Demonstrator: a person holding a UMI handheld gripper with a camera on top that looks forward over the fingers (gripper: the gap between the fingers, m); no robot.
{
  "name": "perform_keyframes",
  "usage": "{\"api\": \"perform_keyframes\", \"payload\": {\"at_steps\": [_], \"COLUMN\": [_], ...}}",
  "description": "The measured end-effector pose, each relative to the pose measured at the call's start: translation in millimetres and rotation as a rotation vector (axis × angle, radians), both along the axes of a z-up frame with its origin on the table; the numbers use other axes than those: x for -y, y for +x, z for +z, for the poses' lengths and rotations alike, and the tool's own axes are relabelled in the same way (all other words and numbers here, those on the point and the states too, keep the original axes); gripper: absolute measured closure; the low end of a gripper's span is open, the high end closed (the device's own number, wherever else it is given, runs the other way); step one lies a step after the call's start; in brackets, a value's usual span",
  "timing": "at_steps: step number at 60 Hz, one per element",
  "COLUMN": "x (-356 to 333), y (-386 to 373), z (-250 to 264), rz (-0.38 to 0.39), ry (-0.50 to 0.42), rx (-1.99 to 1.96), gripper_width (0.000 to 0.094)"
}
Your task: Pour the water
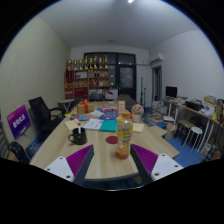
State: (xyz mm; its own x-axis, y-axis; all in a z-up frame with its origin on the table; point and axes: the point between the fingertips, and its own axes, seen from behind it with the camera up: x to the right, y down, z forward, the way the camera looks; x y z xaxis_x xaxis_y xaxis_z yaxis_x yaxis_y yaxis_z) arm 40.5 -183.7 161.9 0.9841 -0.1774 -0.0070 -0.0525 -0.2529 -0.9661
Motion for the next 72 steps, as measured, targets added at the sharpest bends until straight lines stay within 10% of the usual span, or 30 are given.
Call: {"api": "perform_keyframes", "payload": {"at_steps": [23, 28, 46, 72], "x": [-189, -204, -210, -306], "y": [93, 88, 88, 46], "z": [-76, -94, -101, 62], "rz": [0.038, 0.067, 0.036, 0.151], "ry": [0.087, 0.064, -0.012, -0.215], "rx": [0.022, 0.016, -0.048, 1.09], "gripper_width": [0.012, 0.0452, 0.0541, 0.0616]}}
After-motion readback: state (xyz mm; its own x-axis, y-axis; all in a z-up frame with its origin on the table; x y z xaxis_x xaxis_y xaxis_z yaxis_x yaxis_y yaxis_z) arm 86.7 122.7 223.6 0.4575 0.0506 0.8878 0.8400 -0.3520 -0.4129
